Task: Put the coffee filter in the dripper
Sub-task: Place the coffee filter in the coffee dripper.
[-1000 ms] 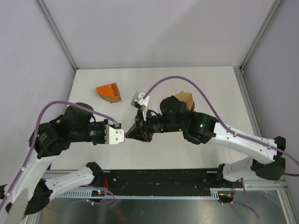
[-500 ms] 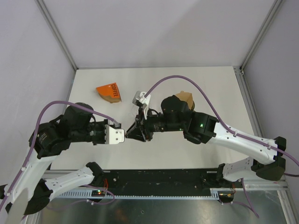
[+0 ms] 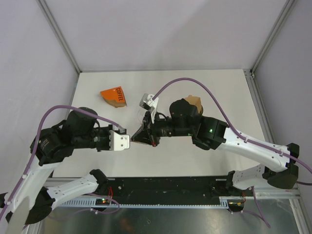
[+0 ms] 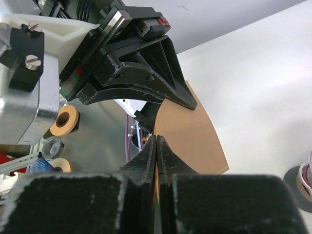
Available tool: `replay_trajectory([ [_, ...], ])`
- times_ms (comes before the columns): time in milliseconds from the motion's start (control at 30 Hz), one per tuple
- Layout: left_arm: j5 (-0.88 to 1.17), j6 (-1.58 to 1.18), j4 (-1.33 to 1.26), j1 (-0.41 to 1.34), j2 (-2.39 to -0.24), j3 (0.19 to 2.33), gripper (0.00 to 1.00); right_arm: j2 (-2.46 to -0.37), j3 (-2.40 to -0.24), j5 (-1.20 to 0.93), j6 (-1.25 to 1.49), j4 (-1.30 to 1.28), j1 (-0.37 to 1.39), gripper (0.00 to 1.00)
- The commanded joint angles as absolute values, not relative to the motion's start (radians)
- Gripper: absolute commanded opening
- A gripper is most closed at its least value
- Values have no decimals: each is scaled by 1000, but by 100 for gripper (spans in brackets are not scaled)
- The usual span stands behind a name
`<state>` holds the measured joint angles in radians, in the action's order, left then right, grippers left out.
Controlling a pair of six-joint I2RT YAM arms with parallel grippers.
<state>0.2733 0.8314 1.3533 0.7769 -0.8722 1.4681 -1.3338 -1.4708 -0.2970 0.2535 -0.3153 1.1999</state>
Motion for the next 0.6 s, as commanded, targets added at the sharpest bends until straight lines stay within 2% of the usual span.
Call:
replay_trajectory([
  [0, 283, 840, 1378, 786, -869, 1481, 0, -1302, -1470, -287, 260, -276, 1196, 1],
  [433, 290, 837, 1372, 788, -893, 1518, 0, -1366, -1484, -289, 264, -256, 1245, 0],
  [500, 329, 832, 1375, 787, -888, 1528, 14, -1362, -1480, -277, 257, -260, 1243, 0],
  [533, 358, 831, 1375, 787, -882, 1534, 26, -1355, -1475, -272, 256, -261, 1242, 0],
  [567, 391, 830, 1376, 787, -876, 1543, 33, -1348, -1469, -264, 254, -260, 1242, 0],
])
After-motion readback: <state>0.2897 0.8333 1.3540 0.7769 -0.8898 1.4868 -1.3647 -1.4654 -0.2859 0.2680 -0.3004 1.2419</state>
